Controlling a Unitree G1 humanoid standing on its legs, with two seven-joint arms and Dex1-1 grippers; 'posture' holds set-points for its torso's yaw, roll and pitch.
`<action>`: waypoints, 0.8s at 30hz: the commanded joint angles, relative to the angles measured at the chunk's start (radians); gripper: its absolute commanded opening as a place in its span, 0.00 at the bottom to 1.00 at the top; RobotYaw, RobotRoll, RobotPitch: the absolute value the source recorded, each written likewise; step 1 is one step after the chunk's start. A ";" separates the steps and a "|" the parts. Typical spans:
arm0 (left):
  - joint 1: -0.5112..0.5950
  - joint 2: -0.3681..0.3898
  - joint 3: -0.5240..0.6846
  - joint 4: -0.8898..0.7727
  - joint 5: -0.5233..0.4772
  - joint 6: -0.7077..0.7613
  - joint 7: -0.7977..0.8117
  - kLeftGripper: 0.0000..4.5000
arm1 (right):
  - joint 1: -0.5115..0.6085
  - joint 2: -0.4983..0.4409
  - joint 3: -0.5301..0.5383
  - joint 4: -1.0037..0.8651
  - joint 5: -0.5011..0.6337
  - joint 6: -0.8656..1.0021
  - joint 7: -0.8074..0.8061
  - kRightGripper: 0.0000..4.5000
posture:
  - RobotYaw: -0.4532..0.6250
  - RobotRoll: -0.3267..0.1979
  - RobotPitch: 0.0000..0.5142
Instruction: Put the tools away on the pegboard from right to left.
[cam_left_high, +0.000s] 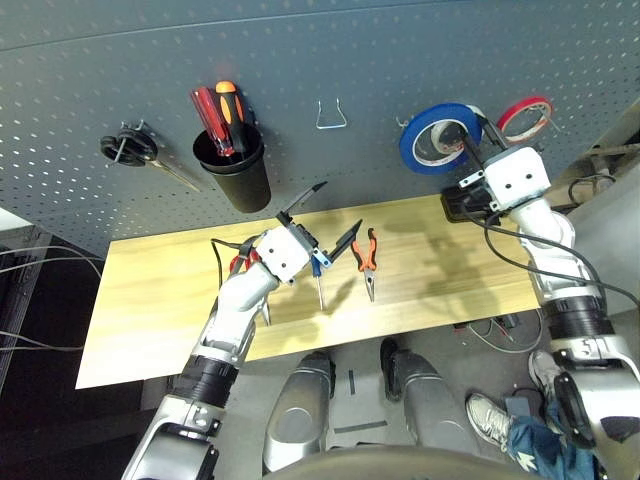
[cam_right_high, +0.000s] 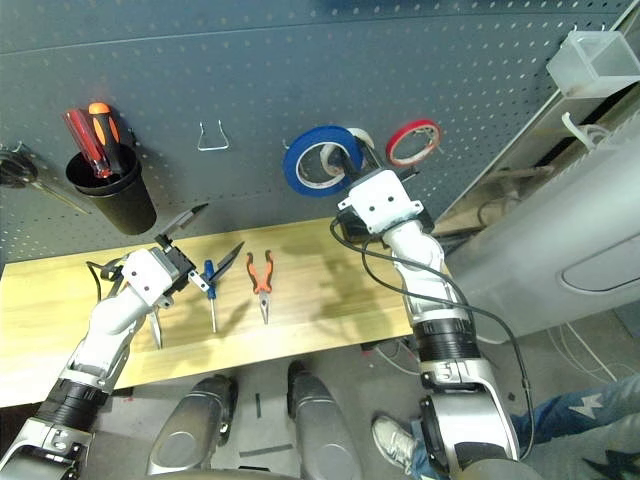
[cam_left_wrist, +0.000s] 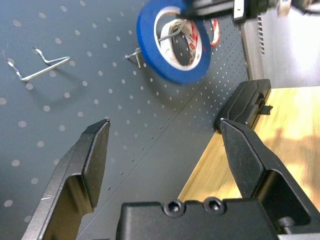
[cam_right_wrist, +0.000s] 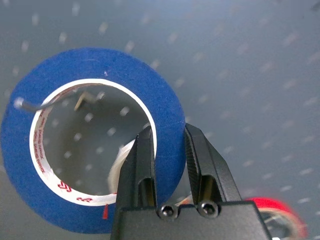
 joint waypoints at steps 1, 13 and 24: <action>0.016 0.008 -0.032 0.005 -0.004 0.045 -0.048 1.00 | 0.070 -0.005 0.008 -0.037 0.028 -0.004 0.040 0.52 | 0.59 0.62 0.37; 0.015 0.016 -0.069 0.010 -0.035 0.374 -0.137 1.00 | 0.311 -0.003 0.093 -0.102 0.101 0.280 0.314 0.99 | 0.59 0.62 0.39; -0.023 0.043 -0.120 0.081 0.075 0.518 -0.136 1.00 | 0.174 0.173 -0.063 -0.051 0.391 1.050 0.305 0.99 | 0.58 0.62 0.42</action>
